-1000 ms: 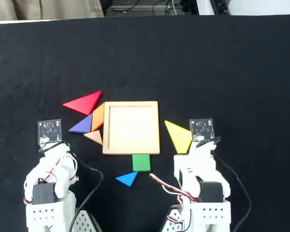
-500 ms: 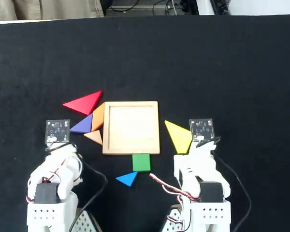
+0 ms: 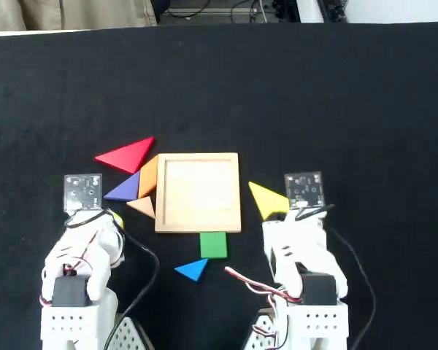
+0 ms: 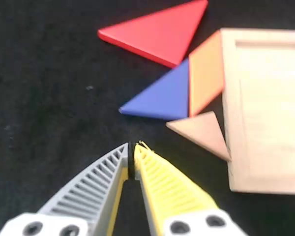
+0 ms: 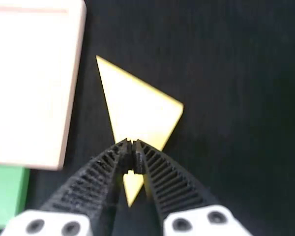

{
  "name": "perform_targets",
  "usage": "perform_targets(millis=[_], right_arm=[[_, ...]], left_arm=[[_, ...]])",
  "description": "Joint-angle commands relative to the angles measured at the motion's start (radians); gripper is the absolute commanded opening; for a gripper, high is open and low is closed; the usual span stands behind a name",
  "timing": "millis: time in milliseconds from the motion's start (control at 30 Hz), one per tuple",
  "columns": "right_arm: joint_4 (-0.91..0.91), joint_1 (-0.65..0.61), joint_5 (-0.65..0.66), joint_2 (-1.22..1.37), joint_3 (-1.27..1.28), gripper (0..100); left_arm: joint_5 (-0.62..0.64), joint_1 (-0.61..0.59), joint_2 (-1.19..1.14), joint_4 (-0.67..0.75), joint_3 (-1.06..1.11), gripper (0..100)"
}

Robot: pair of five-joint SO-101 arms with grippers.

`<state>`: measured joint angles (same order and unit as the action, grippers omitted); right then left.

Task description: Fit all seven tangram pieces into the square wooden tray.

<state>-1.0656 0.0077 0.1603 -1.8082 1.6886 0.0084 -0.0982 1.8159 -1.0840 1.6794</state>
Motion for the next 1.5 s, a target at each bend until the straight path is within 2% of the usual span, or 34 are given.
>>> perform_targets(millis=[0,100,167,233,300,367,433,500,600,833,1067,1233,1467], right_arm=[[0.117,0.014,0.193,-0.068,-0.047,1.2],[0.133,0.021,0.293,-0.068,-0.027,1.2],[0.141,0.028,0.299,-0.068,-0.030,1.2],[0.118,0.032,0.285,-0.064,-0.056,1.3],[0.048,0.041,0.264,-0.064,-0.102,3.3],[-0.031,0.046,0.235,-0.064,-0.162,8.5],[-0.072,0.046,0.226,-0.062,-0.185,12.3],[-0.077,0.040,0.239,-0.062,-0.171,12.6],[-0.075,0.038,0.272,-0.064,-0.166,12.1],[-0.083,0.038,0.267,-0.062,-0.334,12.3],[-0.081,0.037,0.267,-0.054,-0.541,12.3],[-0.075,0.029,0.258,0.104,-0.722,12.3],[-0.095,-0.049,0.166,0.421,-1.018,12.3]], left_arm=[[-0.023,-0.027,0.006,0.044,-0.022,3],[-0.192,-0.073,0.008,0.091,-0.045,3],[-0.269,-0.110,0.008,0.149,-0.045,3],[-0.249,-0.131,0.005,0.218,-0.047,3],[-0.222,-0.110,0.002,0.229,-0.054,3],[-0.218,-0.070,0.002,0.176,-0.058,5],[-0.218,-0.051,0.002,0.100,-0.084,11],[-0.218,-0.051,0.002,0.026,-0.102,15],[-0.218,-0.051,0.002,-0.020,-0.110,14],[-0.124,-0.045,0.002,-0.017,-0.223,14],[-0.120,-0.044,0.002,-0.012,-0.429,14],[-0.115,-0.044,0.002,-0.012,-0.590,14],[-0.112,-0.044,-0.002,-0.025,-0.805,14]])
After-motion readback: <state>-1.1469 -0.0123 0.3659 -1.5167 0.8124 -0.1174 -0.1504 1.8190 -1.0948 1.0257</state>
